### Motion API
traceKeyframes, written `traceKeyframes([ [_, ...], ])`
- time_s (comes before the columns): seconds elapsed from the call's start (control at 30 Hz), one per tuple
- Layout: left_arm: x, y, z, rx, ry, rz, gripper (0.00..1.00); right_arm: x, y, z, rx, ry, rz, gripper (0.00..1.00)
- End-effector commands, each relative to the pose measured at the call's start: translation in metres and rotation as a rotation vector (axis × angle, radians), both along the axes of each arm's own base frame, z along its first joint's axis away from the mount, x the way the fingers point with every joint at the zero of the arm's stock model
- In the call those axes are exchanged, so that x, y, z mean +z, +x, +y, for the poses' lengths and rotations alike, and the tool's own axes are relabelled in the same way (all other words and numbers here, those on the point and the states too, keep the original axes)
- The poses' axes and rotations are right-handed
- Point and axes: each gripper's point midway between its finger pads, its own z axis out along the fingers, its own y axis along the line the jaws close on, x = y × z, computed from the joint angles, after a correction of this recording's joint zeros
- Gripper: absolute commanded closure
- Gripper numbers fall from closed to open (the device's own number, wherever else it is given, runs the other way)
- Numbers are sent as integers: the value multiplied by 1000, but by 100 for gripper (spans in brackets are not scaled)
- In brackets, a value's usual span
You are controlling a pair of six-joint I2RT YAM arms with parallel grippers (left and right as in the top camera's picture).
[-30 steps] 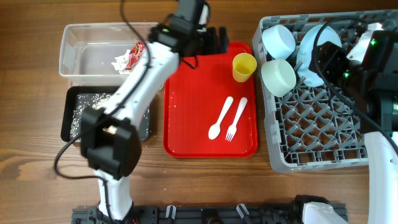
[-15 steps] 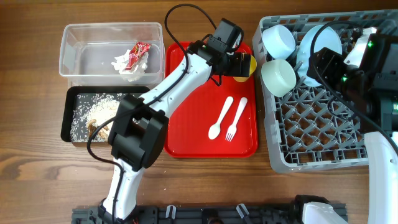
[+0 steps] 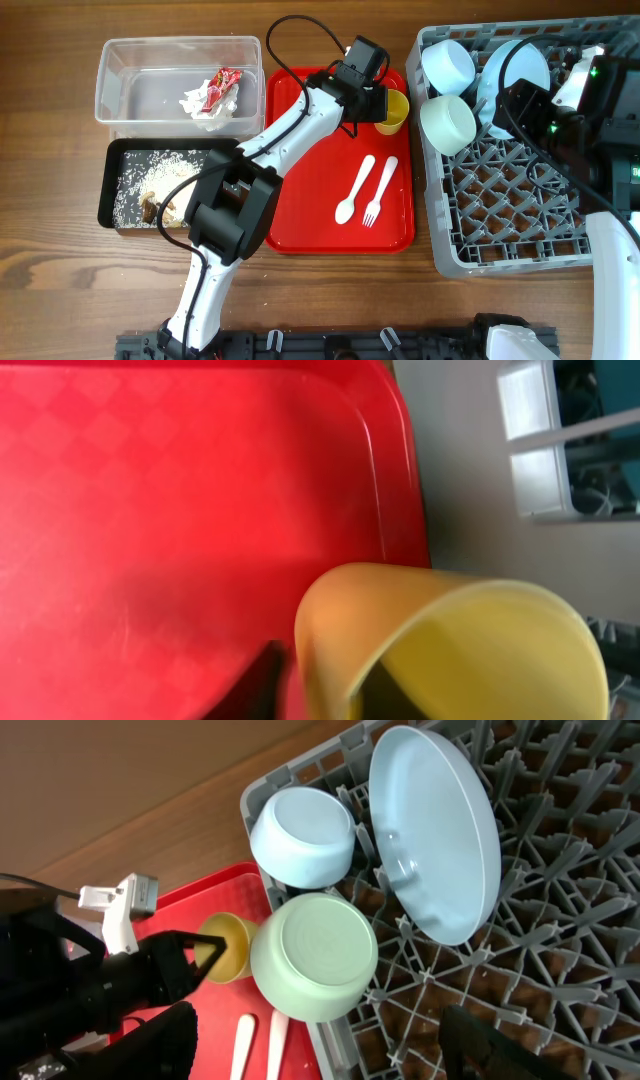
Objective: Sort waste into correct bins and load items into the dishwasher rack
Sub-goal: 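Swing the left gripper over the tray and grasp the yellow cup, then lift the yellow cup with the left gripper and hand it to the right gripper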
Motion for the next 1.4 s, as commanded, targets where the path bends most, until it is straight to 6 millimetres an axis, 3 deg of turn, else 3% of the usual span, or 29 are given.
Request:
traceKeyframes([
  [0.0, 6, 4, 7, 30, -9, 16, 96, 6, 0, 5, 34, 10, -15, 19],
  [0.17, 47, -9, 35, 19, -112, 127, 96, 0, 6, 32, 174, 104, -1, 18],
  [0.4, 162, -53, 87, -165, -526, 289, 96, 0, 16, 89, 519, 311, -42, 14],
  [0.53, 222, -74, 116, -259, -759, 289, 96, 16, 13, 128, 790, 487, -134, 12],
  [0.6, 239, -82, 124, -286, -834, 289, 96, 28, 10, 144, 918, 582, -193, 12],
  [0.77, 256, -99, 121, -338, -924, 327, 96, 55, -4, 177, 1182, 736, -318, 12],
  [0.93, 258, -114, 100, -400, -927, 357, 96, 60, -14, 205, 1296, 725, -352, 12],
  [1.27, 271, -131, 79, -493, -987, 373, 96, 67, -26, 225, 1385, 737, -370, 14],
  [1.37, 271, -134, 75, -504, -985, 380, 96, 68, -27, 226, 1389, 735, -373, 24],
])
